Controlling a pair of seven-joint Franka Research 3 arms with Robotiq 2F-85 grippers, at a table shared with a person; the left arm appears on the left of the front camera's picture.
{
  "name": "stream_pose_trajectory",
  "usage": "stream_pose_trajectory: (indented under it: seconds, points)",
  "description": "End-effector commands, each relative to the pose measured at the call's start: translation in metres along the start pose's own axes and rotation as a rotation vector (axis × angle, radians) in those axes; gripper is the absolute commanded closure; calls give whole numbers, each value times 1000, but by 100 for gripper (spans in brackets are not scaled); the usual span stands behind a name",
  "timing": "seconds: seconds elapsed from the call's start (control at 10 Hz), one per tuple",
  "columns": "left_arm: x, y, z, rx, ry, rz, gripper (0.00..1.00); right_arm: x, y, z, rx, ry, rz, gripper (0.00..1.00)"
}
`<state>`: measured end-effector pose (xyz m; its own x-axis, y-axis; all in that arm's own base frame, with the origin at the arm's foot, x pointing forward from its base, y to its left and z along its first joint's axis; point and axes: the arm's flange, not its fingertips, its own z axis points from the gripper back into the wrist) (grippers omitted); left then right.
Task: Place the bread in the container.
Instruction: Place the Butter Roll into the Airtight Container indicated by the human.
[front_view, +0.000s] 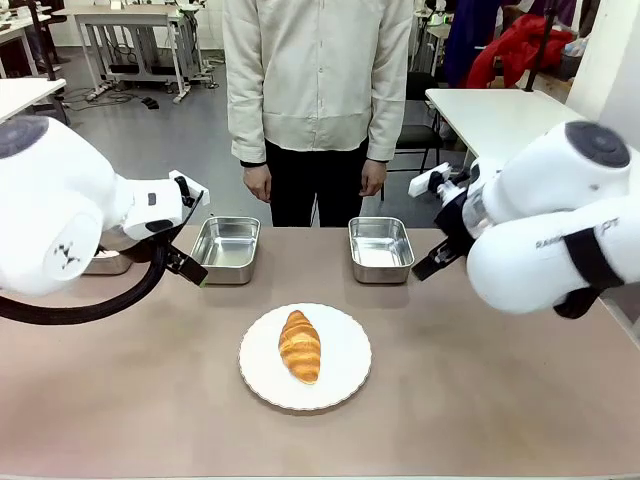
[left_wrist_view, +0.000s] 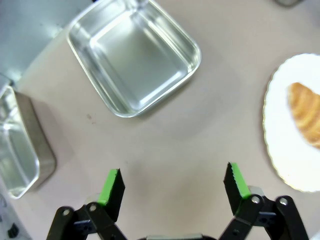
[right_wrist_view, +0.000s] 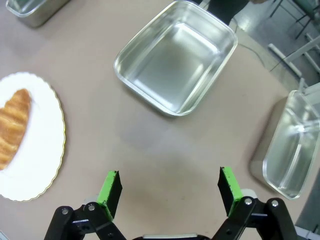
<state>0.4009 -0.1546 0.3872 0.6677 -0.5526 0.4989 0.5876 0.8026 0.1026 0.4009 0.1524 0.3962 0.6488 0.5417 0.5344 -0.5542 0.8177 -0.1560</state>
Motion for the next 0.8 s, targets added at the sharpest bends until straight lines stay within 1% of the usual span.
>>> stream_pose_trajectory:
  seconds: [0.0,0.1,0.2,0.3,0.4,0.5,0.6,0.7]
  points:
    - [10,46,62,-90,-9,-29,0,14,-47,50,-4,-42,-3,0]
    - [13,66,91,-136,-30,-41,0,17,-74,70,7,-49,-17,0]
    - [15,94,119,-140,-38,-45,0,16,-104,93,22,-76,-38,0]
    - [13,120,142,-143,-34,-88,0,11,-129,110,44,-87,-30,0]
    - [8,148,160,-183,-49,-141,0,3,-153,122,88,-102,-14,0]
    - [1,172,169,-190,-58,-120,0,-7,-178,127,126,-109,0,0]
    - [-9,195,177,-232,-76,-179,0,-17,-202,127,167,-108,-9,0]
    - [-17,208,181,-216,-101,-178,0,-26,-216,125,168,-136,-19,0]
